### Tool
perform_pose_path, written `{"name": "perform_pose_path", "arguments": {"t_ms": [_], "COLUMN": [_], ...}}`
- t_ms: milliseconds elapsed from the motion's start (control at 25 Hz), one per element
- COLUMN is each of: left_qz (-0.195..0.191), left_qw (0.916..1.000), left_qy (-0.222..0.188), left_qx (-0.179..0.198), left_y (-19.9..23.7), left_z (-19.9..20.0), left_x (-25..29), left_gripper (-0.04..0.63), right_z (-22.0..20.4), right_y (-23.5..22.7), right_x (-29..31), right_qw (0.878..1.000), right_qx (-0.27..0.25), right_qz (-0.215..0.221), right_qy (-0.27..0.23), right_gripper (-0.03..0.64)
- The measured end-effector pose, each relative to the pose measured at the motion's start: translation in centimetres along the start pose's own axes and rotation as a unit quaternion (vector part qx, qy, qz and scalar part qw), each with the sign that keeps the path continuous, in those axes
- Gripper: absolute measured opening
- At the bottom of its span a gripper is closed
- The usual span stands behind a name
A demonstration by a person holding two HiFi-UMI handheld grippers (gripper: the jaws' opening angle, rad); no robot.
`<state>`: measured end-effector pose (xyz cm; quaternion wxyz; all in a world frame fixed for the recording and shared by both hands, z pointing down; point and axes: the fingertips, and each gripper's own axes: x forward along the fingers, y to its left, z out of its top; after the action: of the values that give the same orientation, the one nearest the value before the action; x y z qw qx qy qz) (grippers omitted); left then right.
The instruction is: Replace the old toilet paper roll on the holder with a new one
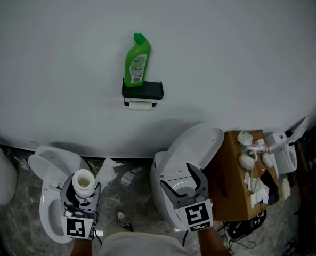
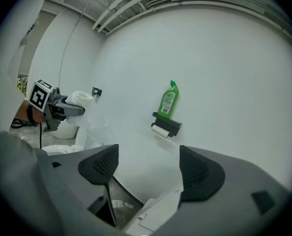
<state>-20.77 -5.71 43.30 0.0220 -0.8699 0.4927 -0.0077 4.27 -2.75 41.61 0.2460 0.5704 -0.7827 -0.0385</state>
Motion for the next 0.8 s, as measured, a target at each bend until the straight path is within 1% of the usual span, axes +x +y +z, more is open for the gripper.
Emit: {"name": "perform_pose_path", "arguments": {"t_ms": [200,320,440,520,640,720,800], "left_qz": [-0.028,-0.036,-0.042,-0.035,-0.007,0.011,0.019], "left_qw": [0.9996,0.9991,0.9990,0.9993,0.9998,0.9997,0.9996], "left_qy": [-0.008,-0.012,-0.007,-0.006,-0.016,-0.019,-0.016], "left_qx": [-0.002,-0.017,-0.015,-0.009,0.002,0.004,0.014], "left_y": [2.6,2.8,2.7,3.1,3.9,4.0,3.9], "left_z": [-0.3,0.0,0.0,0.0,0.8,1.5,2.0], "left_x": [4.8,6.6,7.9,8.8,9.6,9.6,9.8], "left_gripper": [0.319,0.319,0.319,0.319,0.319,0.319,0.319], "right_z": [0.8,0.6,0.6,1.0,1.4,1.4,1.6], "right_y": [-0.1,-0.9,-1.9,-2.6,-3.4,-4.0,-4.6], "right_x": [3.2,4.6,6.0,7.5,9.9,11.3,12.9], "right_qw": [1.000,0.999,0.999,1.000,1.000,0.999,0.997], "right_qx": [-0.011,-0.016,-0.006,-0.005,-0.019,-0.040,-0.070], "right_qz": [-0.008,-0.011,-0.011,-0.004,0.012,0.019,0.023], "right_qy": [0.023,0.036,0.039,0.028,0.010,0.007,0.006], "right_gripper": [0.355,0.354,0.354,0.354,0.354,0.354,0.354]}}
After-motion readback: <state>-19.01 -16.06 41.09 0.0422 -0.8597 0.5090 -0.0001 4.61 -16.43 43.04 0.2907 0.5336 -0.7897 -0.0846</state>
